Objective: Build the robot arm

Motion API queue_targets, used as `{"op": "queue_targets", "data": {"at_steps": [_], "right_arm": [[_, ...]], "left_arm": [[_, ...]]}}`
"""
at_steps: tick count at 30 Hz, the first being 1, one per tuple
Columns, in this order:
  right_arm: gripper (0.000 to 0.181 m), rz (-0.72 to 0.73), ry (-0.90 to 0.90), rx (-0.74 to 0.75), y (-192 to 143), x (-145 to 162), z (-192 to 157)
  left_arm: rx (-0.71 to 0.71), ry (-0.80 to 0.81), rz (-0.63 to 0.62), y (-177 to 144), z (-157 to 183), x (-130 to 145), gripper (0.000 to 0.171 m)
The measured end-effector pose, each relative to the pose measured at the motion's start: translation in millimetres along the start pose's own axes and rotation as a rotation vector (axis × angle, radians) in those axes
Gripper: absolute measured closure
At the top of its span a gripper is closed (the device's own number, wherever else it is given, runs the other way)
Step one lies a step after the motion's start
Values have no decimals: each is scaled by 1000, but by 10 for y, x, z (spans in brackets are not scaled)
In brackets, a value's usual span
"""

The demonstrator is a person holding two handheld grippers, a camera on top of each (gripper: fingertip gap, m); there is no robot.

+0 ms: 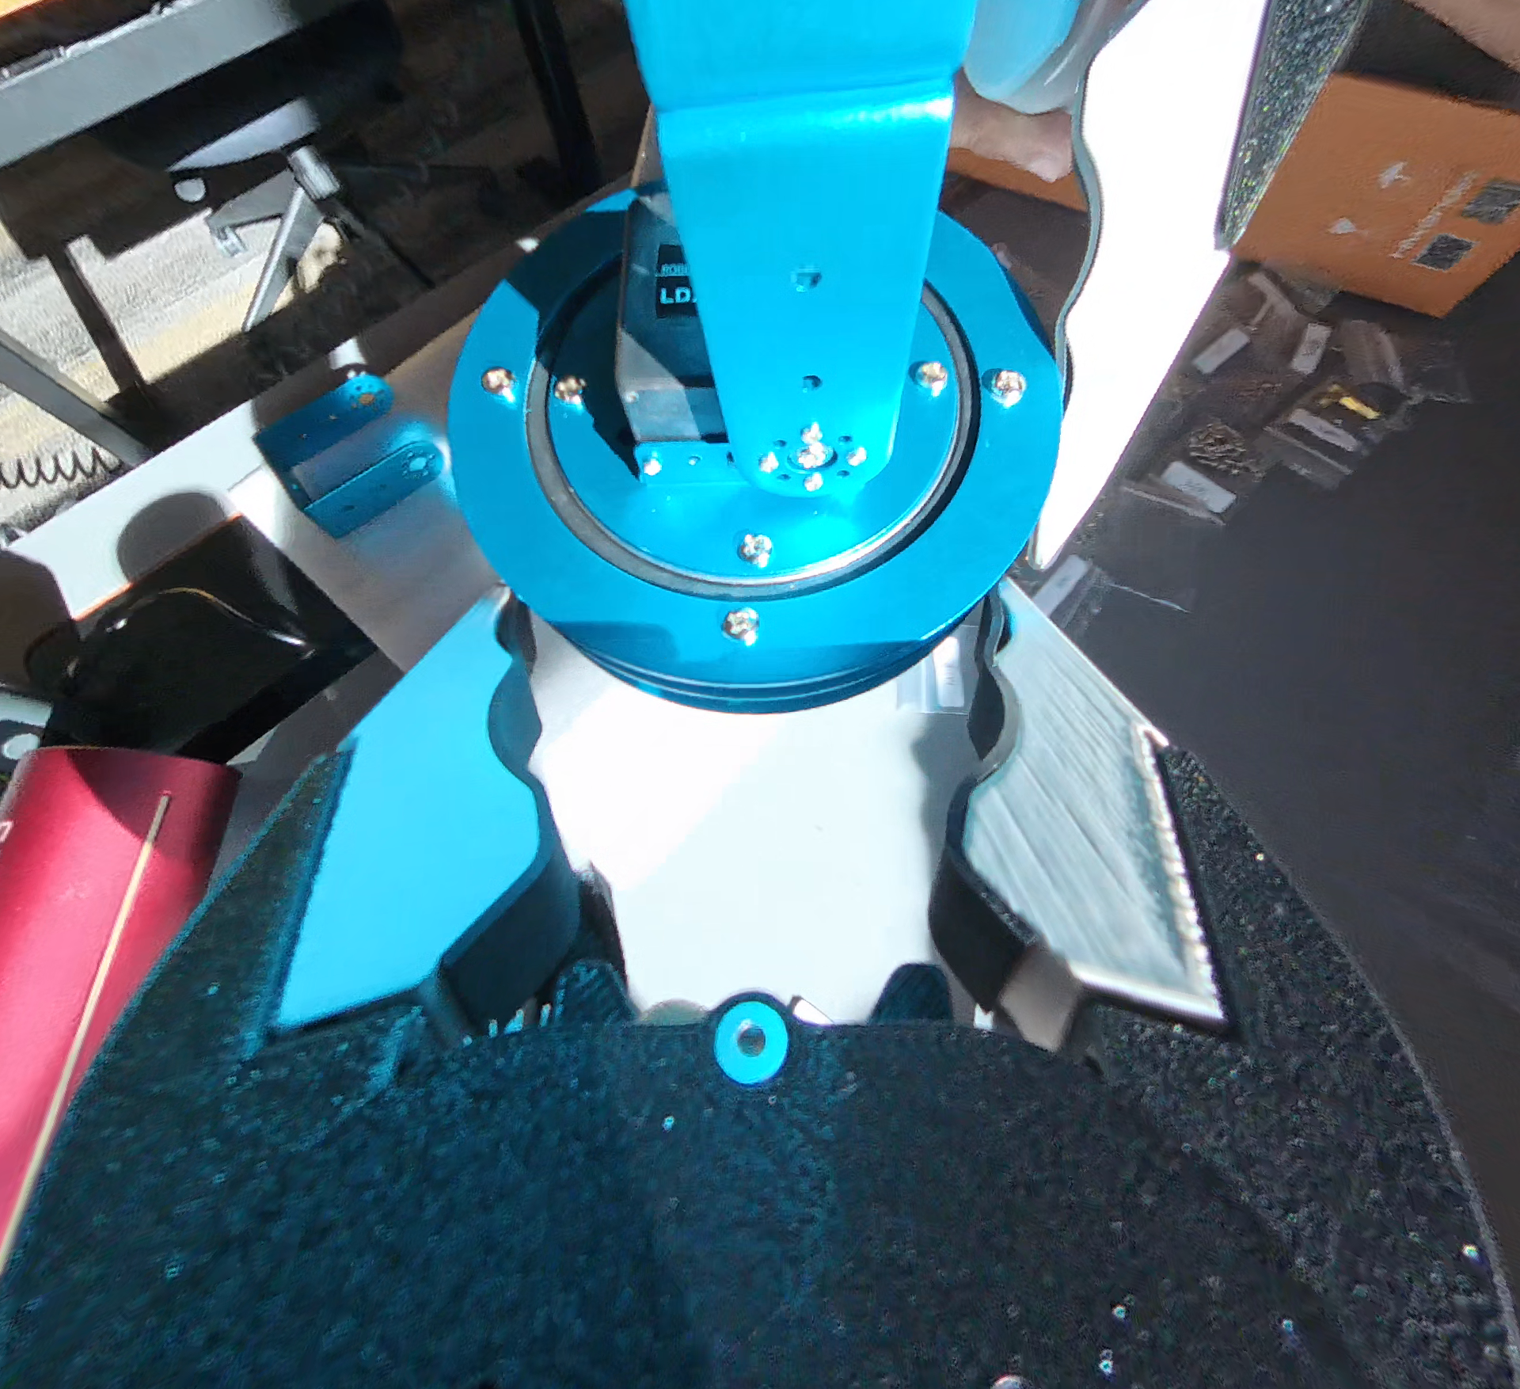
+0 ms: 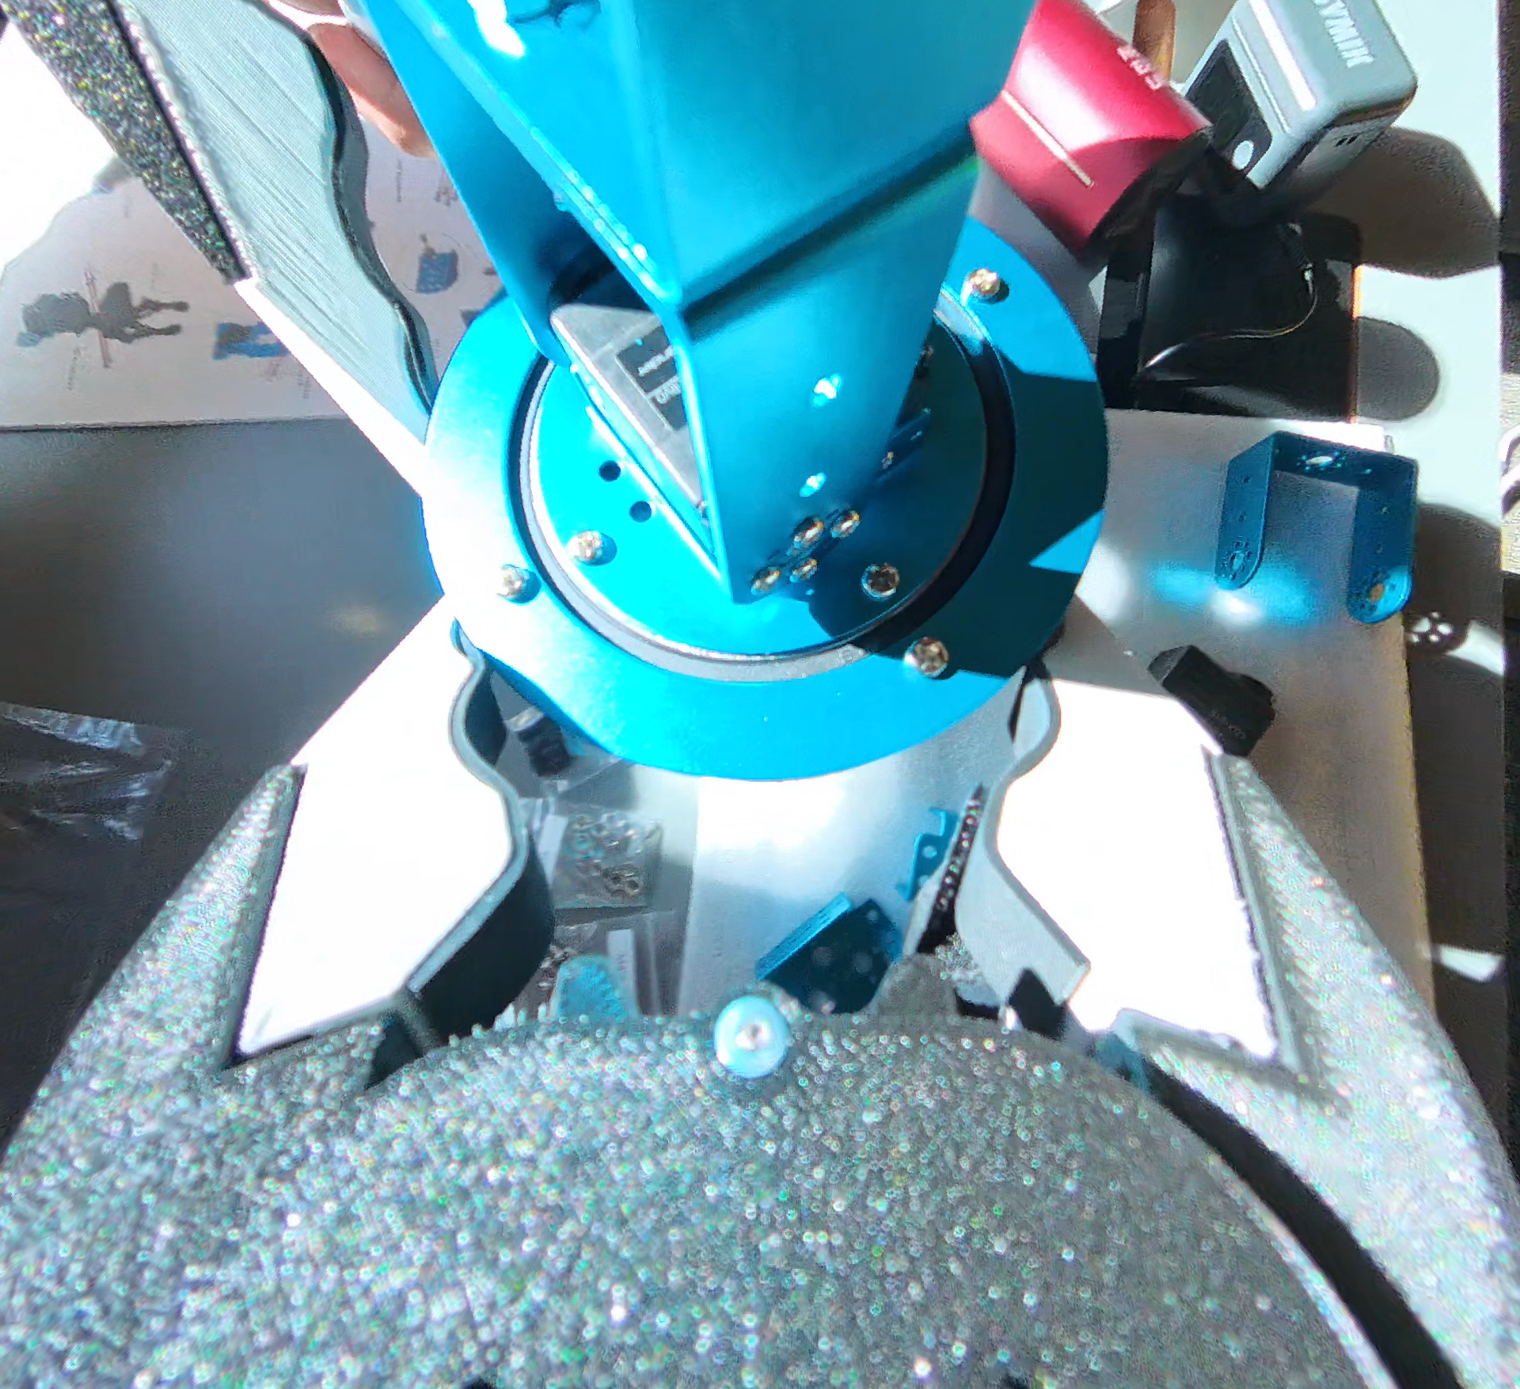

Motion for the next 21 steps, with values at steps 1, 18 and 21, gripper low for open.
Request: {"op": "queue_targets", "data": {"at_steps": [1,18,21], "right_arm": [[56,-7,-10,-16,85,40,108],[54,-26,-79,-199,788,426,869],[55,-22,-78,-151,761,425,845]], "left_arm": [[-12,-13,-18,74,-73,56,64],[-222,-131,-134,623,-420,493,64],[-259,-114,-143,640,-400,514,62]]}}
Point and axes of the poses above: each gripper's, where its closed fingertips meet, y out along the fingers, x out of its underside, z = x × y across the jaws, the point moved 8 cm from there along -y, back along the fingers, and after that the axes turned 2 degrees about z, right-handed, at the moved point
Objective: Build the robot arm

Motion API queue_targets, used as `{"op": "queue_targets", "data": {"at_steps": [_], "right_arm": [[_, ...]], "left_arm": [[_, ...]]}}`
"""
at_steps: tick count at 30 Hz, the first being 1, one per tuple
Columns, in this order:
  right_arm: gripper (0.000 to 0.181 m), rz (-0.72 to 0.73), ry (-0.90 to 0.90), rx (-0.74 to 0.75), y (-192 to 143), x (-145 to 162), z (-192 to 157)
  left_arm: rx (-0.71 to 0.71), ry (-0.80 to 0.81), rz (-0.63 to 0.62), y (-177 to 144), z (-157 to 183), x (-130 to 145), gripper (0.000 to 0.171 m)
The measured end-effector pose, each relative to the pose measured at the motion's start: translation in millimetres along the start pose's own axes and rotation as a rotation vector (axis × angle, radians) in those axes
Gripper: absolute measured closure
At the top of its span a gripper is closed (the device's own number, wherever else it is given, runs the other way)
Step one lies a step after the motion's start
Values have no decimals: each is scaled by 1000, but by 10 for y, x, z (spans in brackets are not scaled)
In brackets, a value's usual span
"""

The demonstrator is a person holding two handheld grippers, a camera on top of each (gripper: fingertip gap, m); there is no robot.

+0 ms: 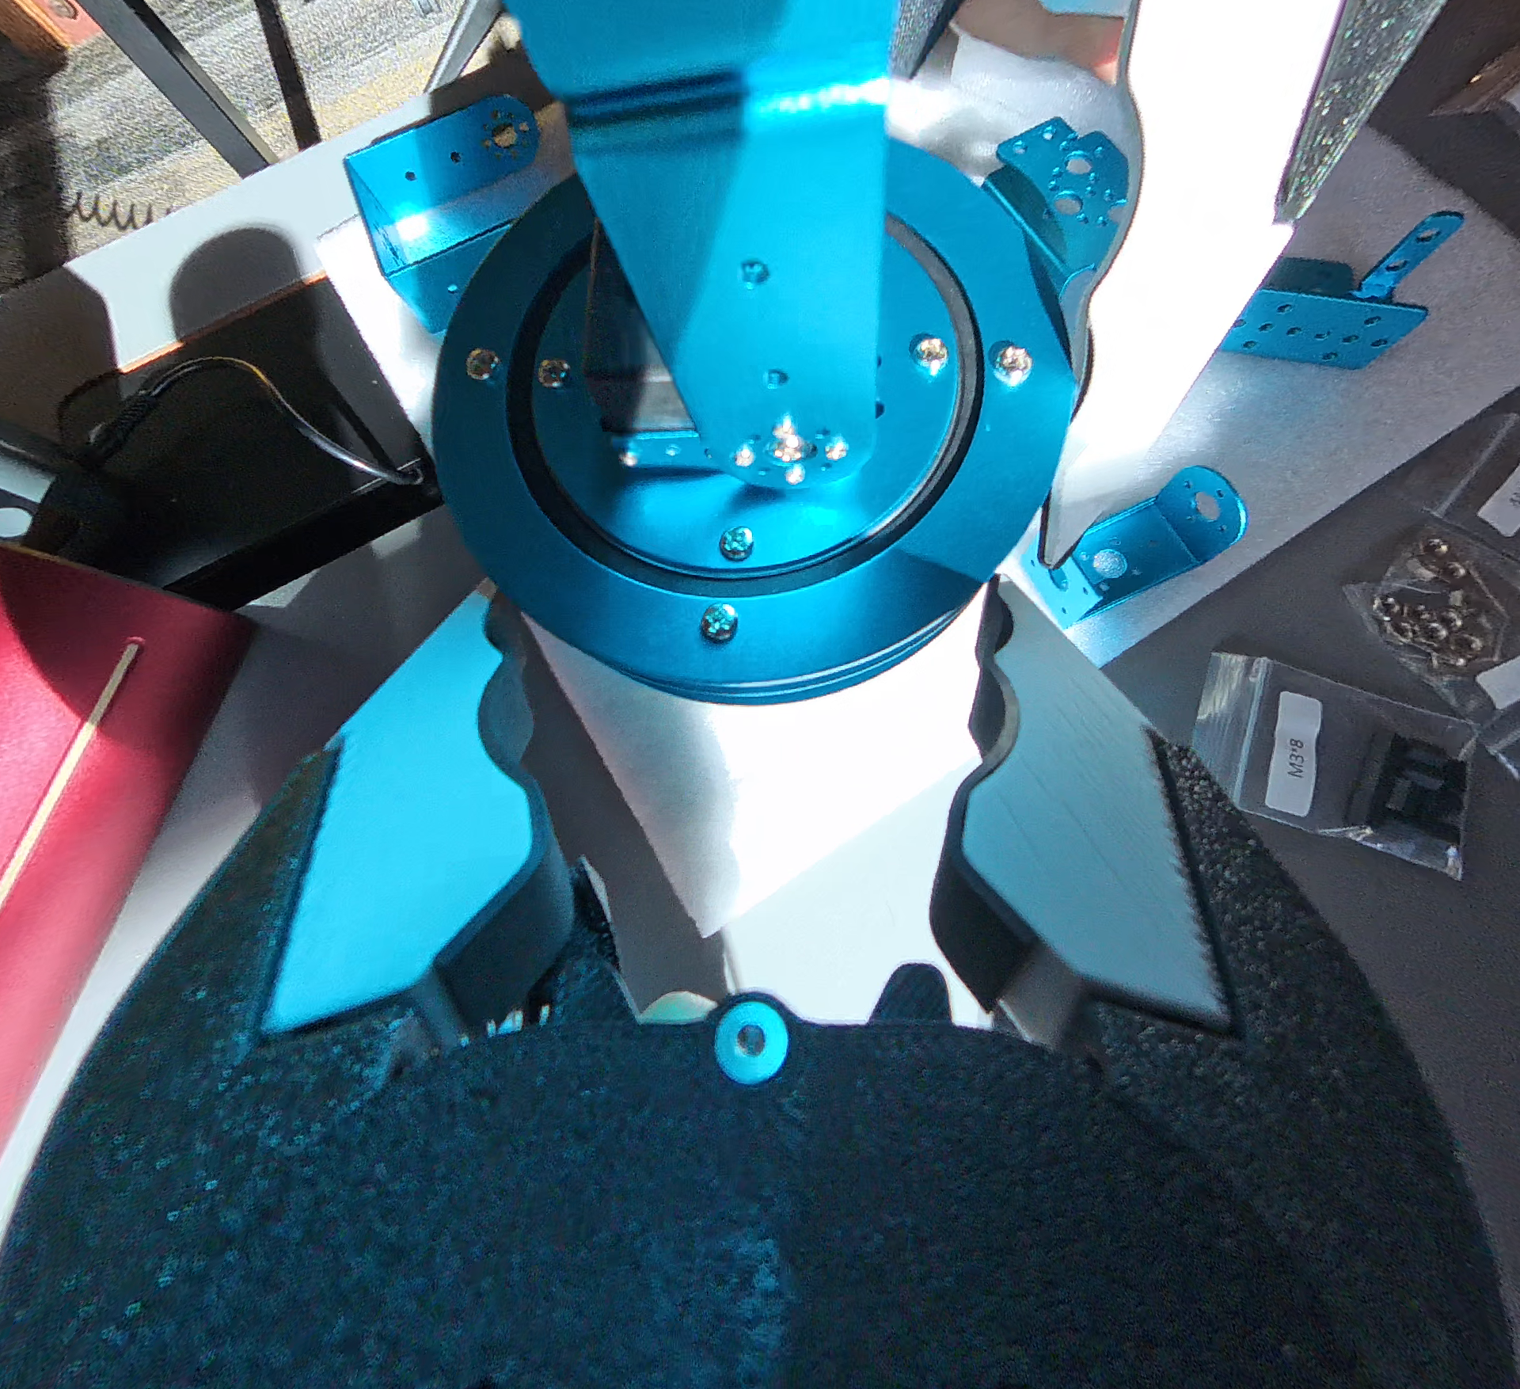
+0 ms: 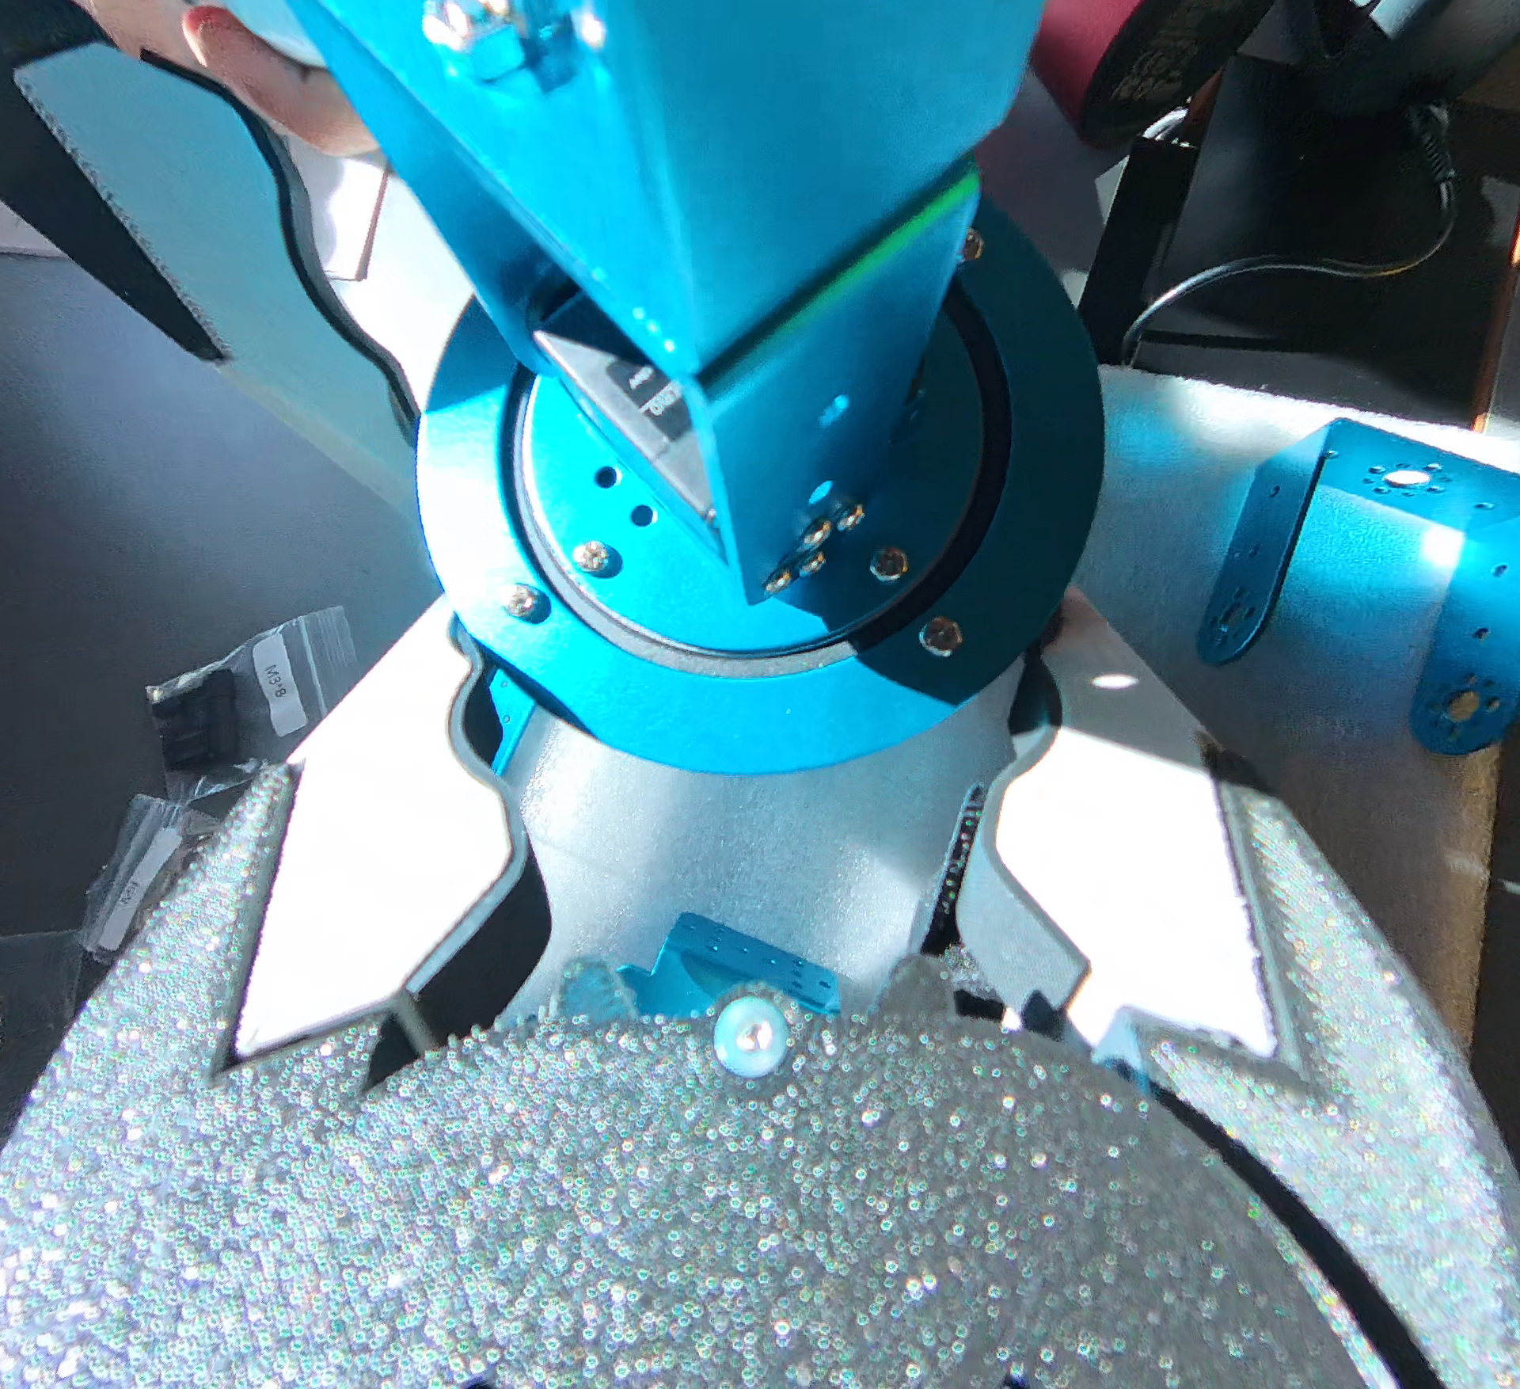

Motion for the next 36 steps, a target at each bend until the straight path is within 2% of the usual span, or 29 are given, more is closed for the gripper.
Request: {"op": "queue_targets", "data": {"at_steps": [2,6,10,13,16,19,22,23,25,27,31,33,36], "right_arm": [[50,2,27,66,-48,-15,-17],[52,-26,47,258,-325,-19,-112],[49,-1,79,347,-666,-45,-459],[51,40,104,404,-921,-102,-861],[56,100,112,476,-1106,-167,-1417],[59,237,144,433,-1163,-199,-2188],[66,384,235,386,-1123,-74,-2997],[73,418,291,386,-1087,15,-3253],[77,463,371,372,-988,211,-3786],[90,501,432,377,-891,397,-4286],[98,652,519,352,-758,623,-5081],[97,669,546,376,-735,708,-5343],[108,681,563,509,-756,831,-5593]], "left_arm": [[-13,-8,5,-18,14,9,65],[-34,-26,26,-156,100,14,68],[-70,-34,75,-467,262,21,70],[-48,-70,170,-868,507,31,74],[13,-126,270,-1376,870,103,78],[92,-198,352,-1845,1333,272,81],[164,-236,414,-2204,1897,527,84],[191,-245,425,-2300,2103,627,85],[230,-259,456,-2470,2508,833,87],[261,-252,486,-2599,2885,1034,94],[235,-242,499,-2686,3418,1356,93],[231,-231,484,-2697,3614,1443,93],[168,-204,470,-2713,3790,1498,94]]}}
Point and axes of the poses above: each gripper's, where its closed fingertips meet, y out along the fingers, x out of its underside, z = x × y across the jaws, the point moved 8 cm from there along -y, back along the fingers, and after that the axes turned 2 degrees about z, right-handed, at the moved point
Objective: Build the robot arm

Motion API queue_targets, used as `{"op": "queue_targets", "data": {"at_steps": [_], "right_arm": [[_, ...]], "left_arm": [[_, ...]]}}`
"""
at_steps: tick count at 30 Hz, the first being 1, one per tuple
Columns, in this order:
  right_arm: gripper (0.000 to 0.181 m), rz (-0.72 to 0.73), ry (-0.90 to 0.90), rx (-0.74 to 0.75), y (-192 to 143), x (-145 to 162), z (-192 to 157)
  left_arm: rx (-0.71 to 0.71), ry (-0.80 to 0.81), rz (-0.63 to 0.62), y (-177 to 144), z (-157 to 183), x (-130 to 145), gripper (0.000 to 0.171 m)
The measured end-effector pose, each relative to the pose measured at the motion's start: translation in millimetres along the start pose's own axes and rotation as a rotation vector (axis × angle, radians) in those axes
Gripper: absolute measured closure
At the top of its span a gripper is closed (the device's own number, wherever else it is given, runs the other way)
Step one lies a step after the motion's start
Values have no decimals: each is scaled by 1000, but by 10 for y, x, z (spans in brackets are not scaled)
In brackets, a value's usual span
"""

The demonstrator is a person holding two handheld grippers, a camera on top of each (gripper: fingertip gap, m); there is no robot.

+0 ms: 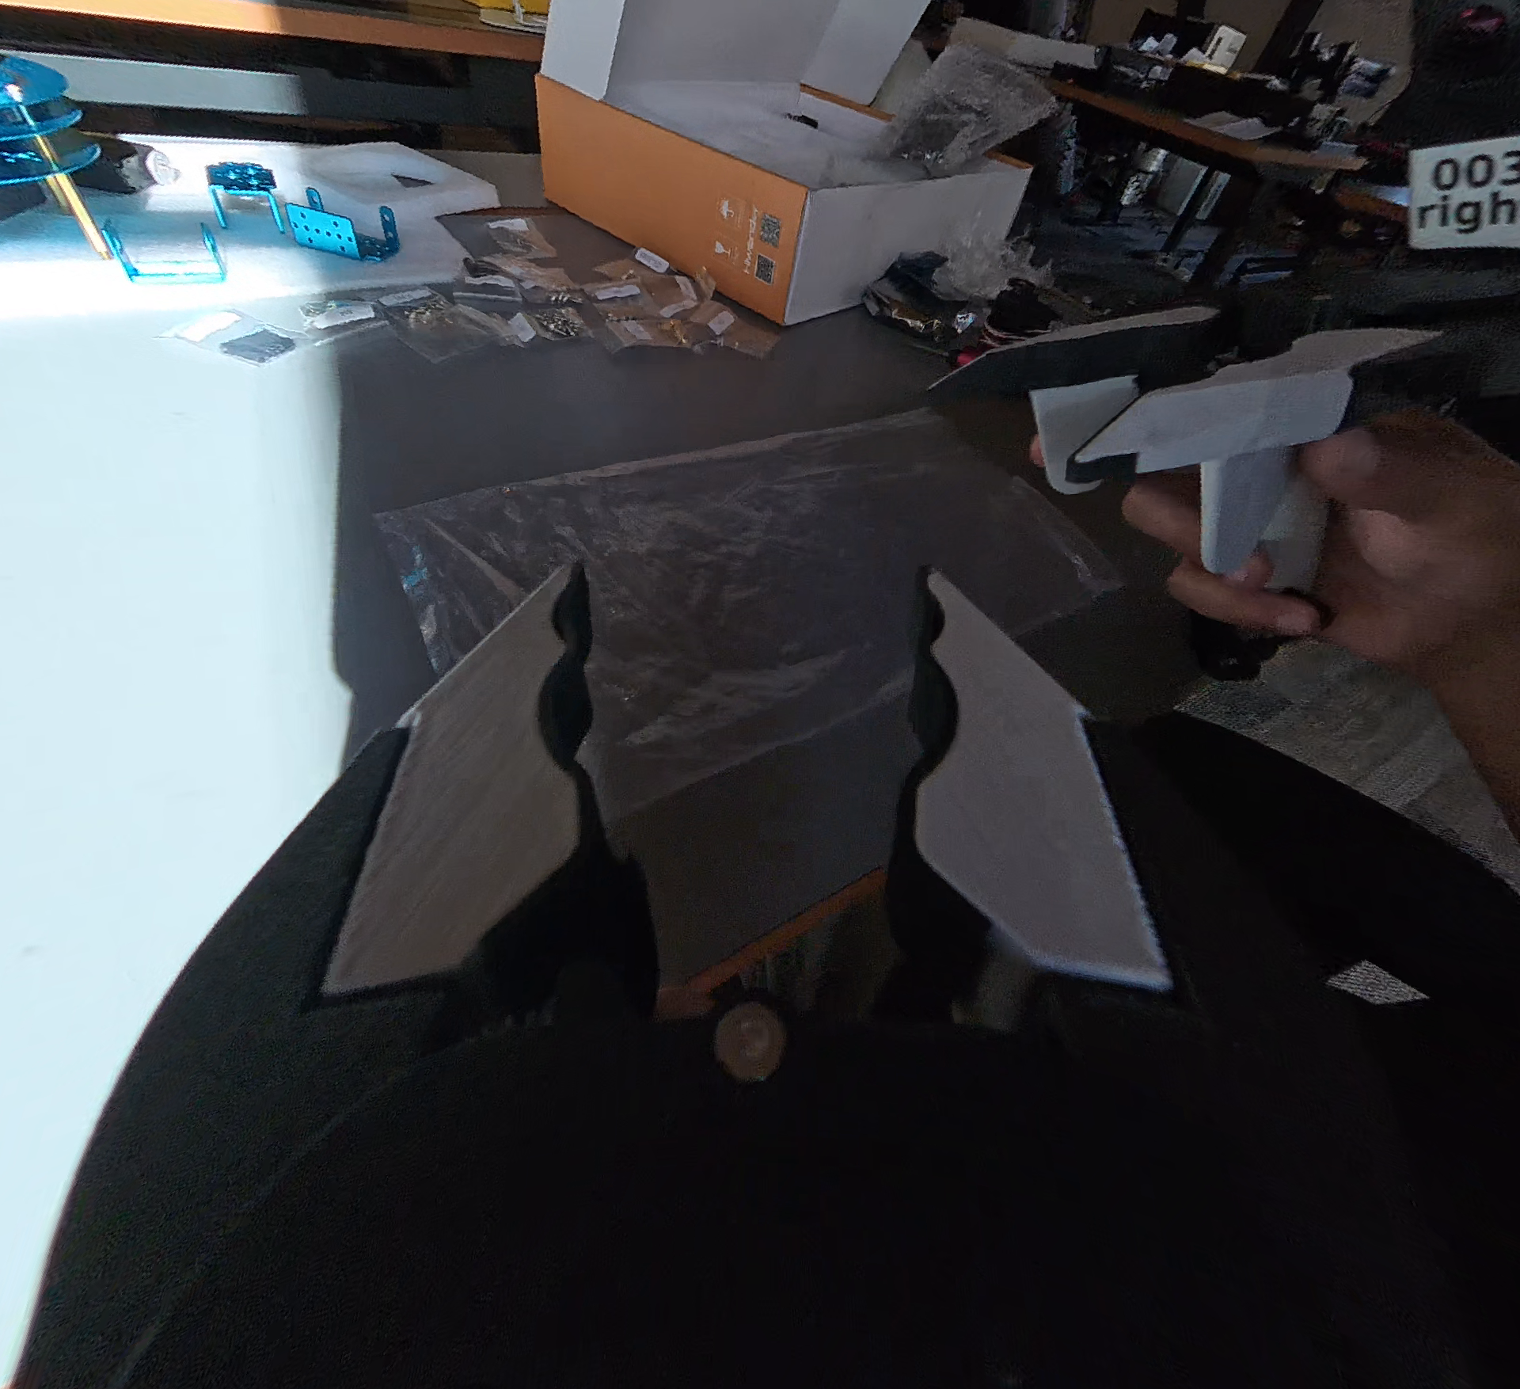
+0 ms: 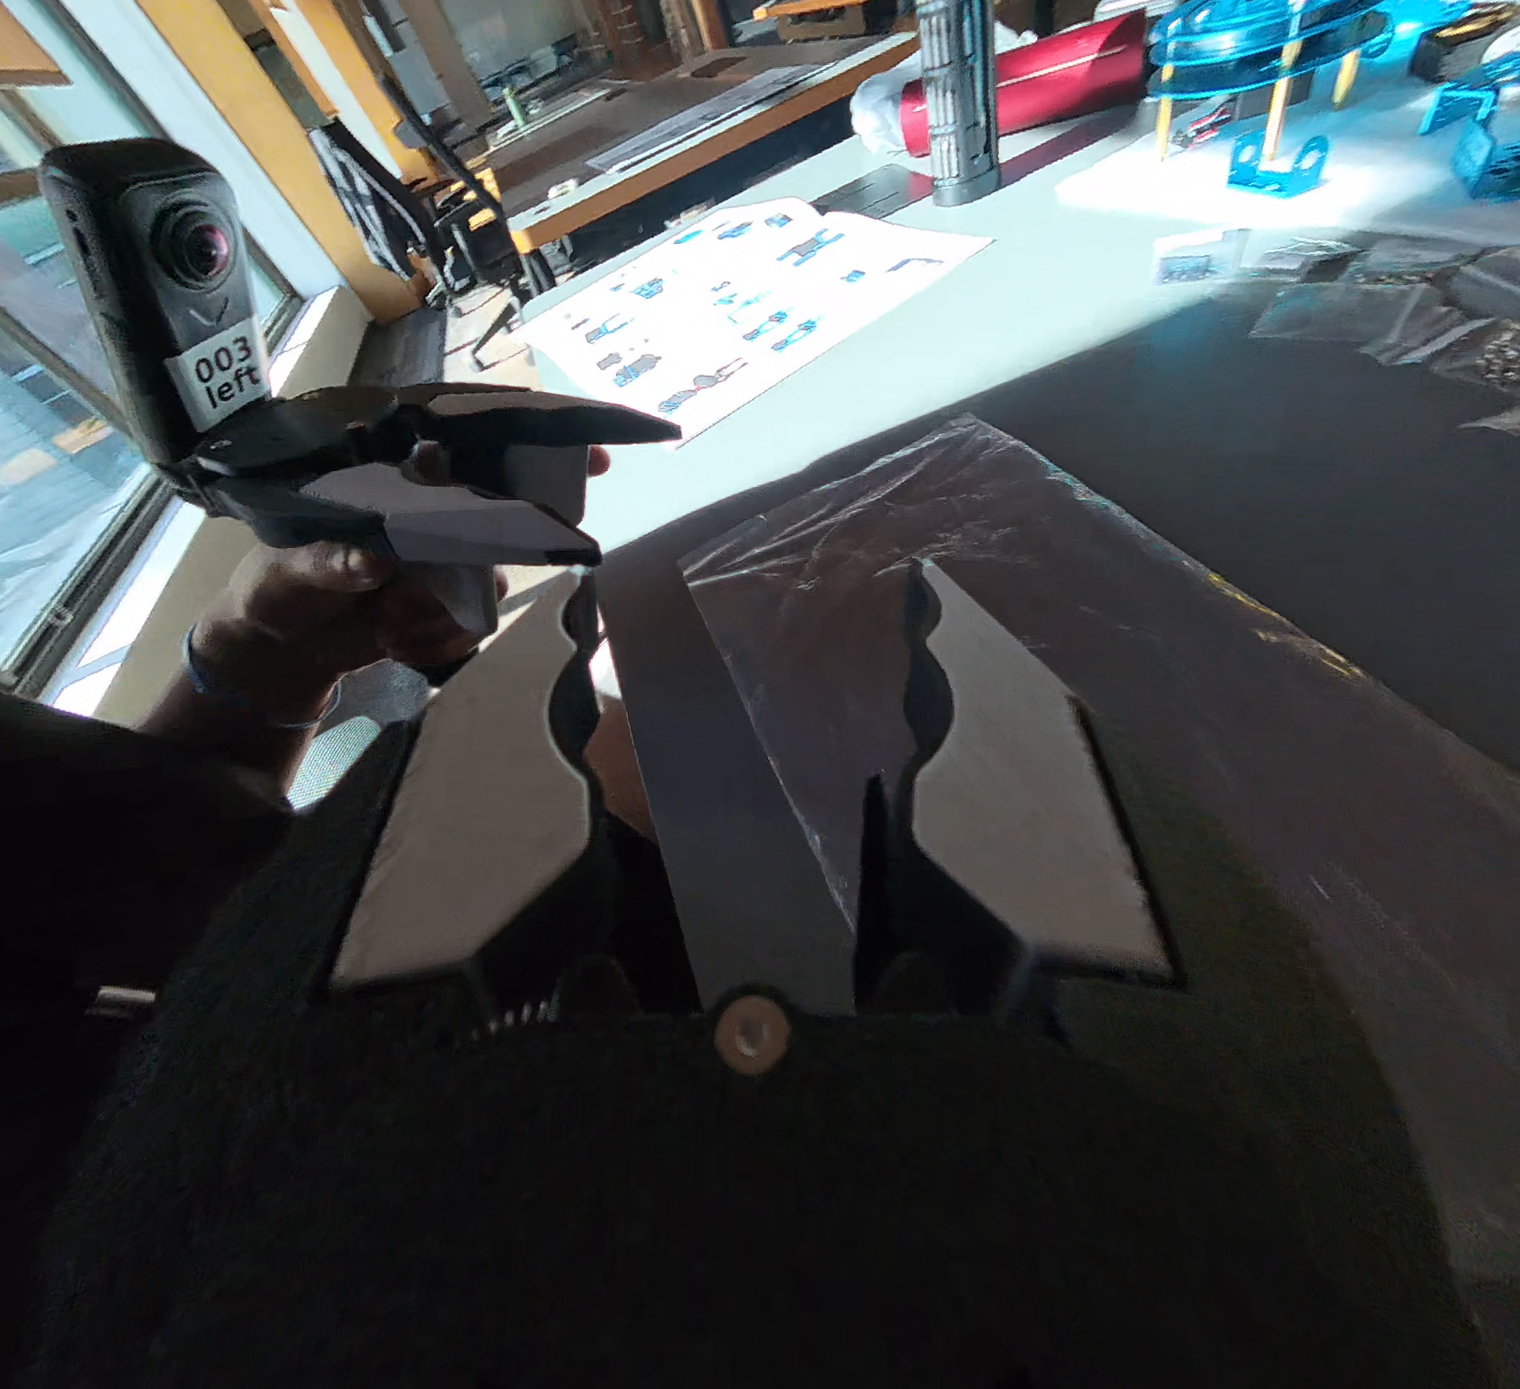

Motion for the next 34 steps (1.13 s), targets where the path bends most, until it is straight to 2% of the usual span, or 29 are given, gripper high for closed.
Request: {"op": "queue_targets", "data": {"at_steps": [2,6,16,21,23,27,30,34], "right_arm": [[118,67,-6,69,-96,33,-20],[111,26,-17,85,-124,81,-4],[131,32,0,203,-276,163,209],[144,23,2,207,-276,83,295],[154,14,-20,221,-253,21,325],[181,28,-98,181,-91,-223,245],[181,59,-230,201,79,-439,43],[181,108,-335,268,258,-607,-160]], "left_arm": [[2,-3,-2,7,94,14,94],[45,-30,-19,84,186,2,94],[35,-5,-60,448,35,-146,95],[3,82,-95,759,-72,-350,96],[-88,176,-134,1008,-248,-475,96],[-426,331,-291,1635,-780,-672,97],[-617,443,-353,1935,-1002,-744,99],[-695,526,-383,2107,-1000,-689,101]]}}
Point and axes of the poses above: each gripper's, where its closed fingertips meet, y out along the fingers, x out of its underside, z = x × y across the jaws, the point moved 8 cm from there along -y, back along the fingers, and after that the axes turned 2 degrees about z, right-handed, at the moved point
